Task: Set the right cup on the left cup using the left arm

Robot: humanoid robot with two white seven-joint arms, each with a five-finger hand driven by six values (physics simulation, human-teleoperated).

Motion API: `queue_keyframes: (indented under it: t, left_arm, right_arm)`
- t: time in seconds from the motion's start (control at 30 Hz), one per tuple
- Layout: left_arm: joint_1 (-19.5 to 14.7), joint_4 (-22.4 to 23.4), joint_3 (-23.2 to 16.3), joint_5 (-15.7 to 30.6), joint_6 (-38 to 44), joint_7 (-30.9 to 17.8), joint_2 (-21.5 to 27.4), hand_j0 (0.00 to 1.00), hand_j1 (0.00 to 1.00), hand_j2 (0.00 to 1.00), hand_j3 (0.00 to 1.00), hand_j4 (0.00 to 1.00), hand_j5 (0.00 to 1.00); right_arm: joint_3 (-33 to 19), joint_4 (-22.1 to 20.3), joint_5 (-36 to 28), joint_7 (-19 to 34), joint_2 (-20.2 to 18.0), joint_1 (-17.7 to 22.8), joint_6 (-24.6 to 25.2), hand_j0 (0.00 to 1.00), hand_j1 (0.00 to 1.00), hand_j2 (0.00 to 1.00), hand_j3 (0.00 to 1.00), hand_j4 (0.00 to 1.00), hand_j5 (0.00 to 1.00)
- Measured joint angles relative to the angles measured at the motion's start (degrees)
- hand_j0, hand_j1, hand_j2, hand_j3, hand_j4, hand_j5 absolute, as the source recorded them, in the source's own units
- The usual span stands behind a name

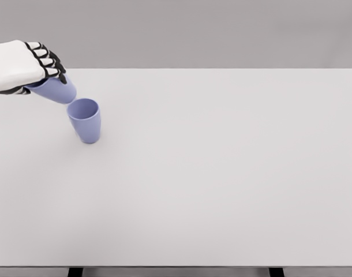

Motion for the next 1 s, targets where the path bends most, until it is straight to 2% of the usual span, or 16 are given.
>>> queue_keyframes:
  t: [0.57,1.0]
  left_arm:
    - [0.79,-0.09,-0.34,-3.54,-0.01,-2.1,-2.77,0.69,0.69,0.69,0.69,0.69,0.69]
    - [1.93,-0.83,-0.42,-3.98,0.0,-2.53,-3.44,0.7,0.7,0.7,0.7,0.7,0.7]
  right_arm:
    - [0.0,0.01,0.0,-0.01,0.0,0.0,0.0,1.0,1.0,1.0,1.0,1.0,1.0]
    - [0.0,0.0,0.0,0.0,0.0,0.0,0.0,1.0,1.0,1.0,1.0,1.0,1.0]
